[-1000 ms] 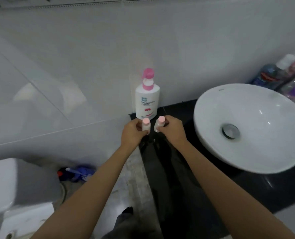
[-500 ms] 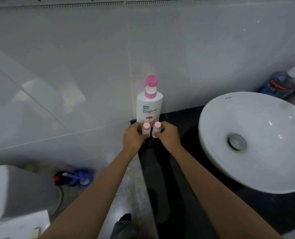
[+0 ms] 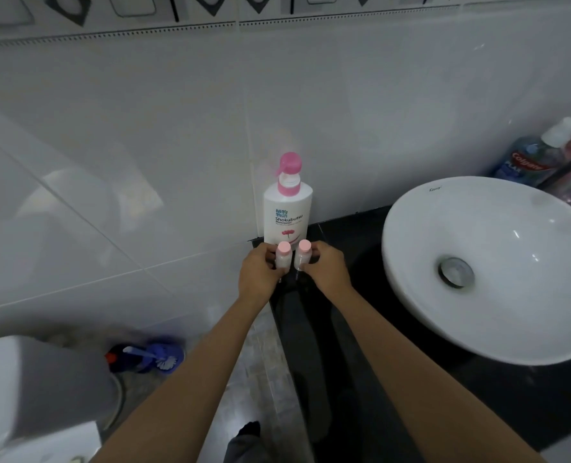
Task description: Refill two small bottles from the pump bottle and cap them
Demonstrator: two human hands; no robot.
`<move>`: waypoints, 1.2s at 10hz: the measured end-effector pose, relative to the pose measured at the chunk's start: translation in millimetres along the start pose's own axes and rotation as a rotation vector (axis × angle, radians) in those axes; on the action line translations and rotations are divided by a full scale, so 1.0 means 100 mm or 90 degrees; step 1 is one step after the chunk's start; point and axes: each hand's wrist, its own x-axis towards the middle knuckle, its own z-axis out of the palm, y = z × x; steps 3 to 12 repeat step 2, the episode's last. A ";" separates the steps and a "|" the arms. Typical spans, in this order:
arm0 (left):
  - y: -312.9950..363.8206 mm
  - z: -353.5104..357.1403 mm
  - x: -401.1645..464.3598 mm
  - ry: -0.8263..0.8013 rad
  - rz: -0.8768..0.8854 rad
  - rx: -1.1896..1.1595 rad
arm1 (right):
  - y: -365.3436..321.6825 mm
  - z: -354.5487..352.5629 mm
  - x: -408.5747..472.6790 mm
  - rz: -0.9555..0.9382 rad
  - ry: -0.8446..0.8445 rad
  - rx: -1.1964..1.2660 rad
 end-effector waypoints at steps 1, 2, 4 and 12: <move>0.00 -0.02 -0.03 -0.013 0.005 0.010 | -0.01 -0.03 -0.06 0.002 -0.007 -0.008; 0.03 -0.03 -0.05 -0.014 -0.003 0.014 | -0.05 -0.04 -0.09 0.003 -0.006 -0.015; 0.03 -0.03 -0.05 -0.014 -0.003 0.014 | -0.05 -0.04 -0.09 0.003 -0.006 -0.015; 0.03 -0.03 -0.05 -0.014 -0.003 0.014 | -0.05 -0.04 -0.09 0.003 -0.006 -0.015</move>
